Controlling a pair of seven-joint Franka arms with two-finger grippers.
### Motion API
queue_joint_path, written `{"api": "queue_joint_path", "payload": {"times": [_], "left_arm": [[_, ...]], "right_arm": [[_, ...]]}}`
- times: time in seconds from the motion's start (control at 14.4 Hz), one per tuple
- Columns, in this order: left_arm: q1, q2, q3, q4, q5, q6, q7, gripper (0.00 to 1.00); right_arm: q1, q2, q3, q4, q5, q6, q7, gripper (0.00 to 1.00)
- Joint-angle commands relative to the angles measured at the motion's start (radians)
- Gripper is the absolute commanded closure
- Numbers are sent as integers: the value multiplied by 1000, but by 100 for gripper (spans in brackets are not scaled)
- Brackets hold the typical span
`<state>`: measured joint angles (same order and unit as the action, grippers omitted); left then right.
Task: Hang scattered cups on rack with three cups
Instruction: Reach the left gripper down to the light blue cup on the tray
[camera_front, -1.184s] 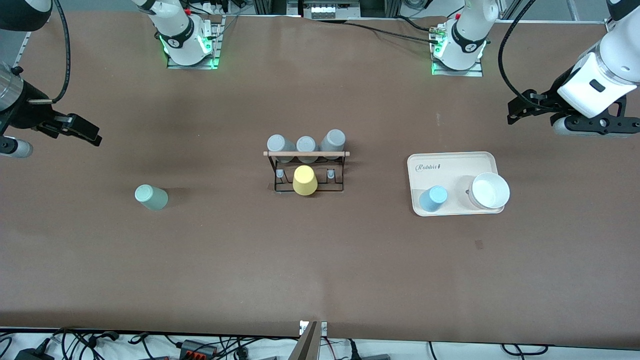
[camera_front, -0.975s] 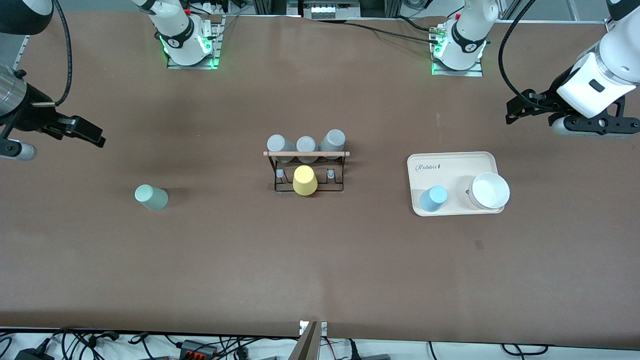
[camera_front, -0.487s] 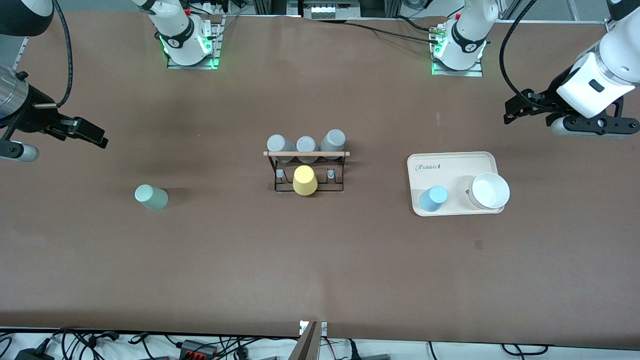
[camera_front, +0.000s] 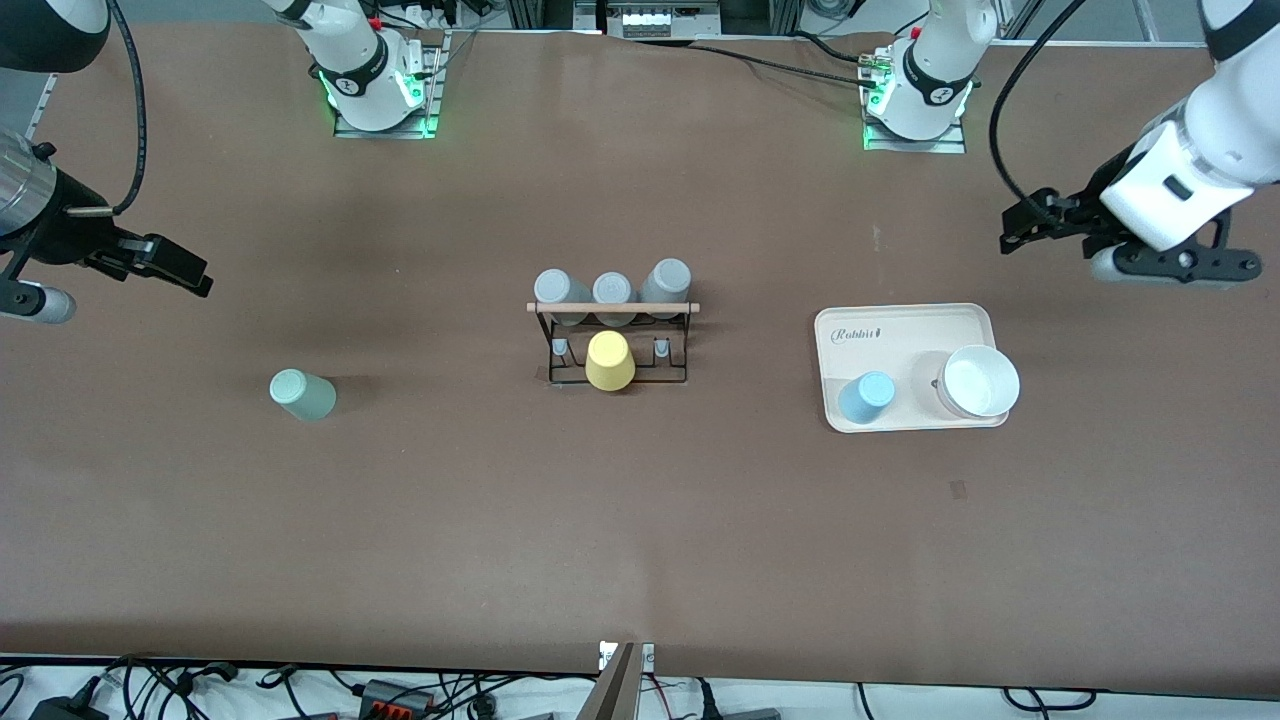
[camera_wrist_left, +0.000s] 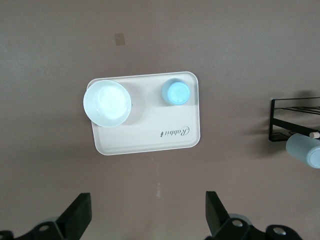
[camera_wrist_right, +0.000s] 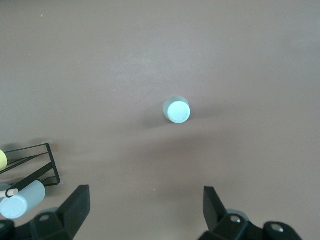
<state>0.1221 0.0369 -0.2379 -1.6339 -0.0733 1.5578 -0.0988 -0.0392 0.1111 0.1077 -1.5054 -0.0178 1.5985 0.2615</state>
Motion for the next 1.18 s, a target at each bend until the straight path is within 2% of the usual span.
{"api": "queue_joint_path", "payload": {"times": [0.0,0.14,0.35,0.63,0.84,0.97,1.11], "left_arm": [[-7,125,-1,14,-19,71,10,0],[-41,217,-11,17,4,218,7,0],[-47,322,-12,9,26,301,-4,0],[-55,431,-9,-16,30,398,-6,0],[-67,428,-11,-105,50,481,-19,0],[-99,433,-9,-144,56,539,-51,0],[-102,425,-11,-232,122,652,-59,0]], "right_arm": [[-4,1,7,16,-14,-15,10,0],[-8,1,4,14,-7,-19,11,0],[-7,1,3,11,-7,-35,27,0],[22,-2,9,13,-77,-42,22,0],[22,-1,9,13,-67,-40,63,0],[22,4,9,13,-47,-37,164,0],[21,5,9,10,-40,-34,190,0]]}}
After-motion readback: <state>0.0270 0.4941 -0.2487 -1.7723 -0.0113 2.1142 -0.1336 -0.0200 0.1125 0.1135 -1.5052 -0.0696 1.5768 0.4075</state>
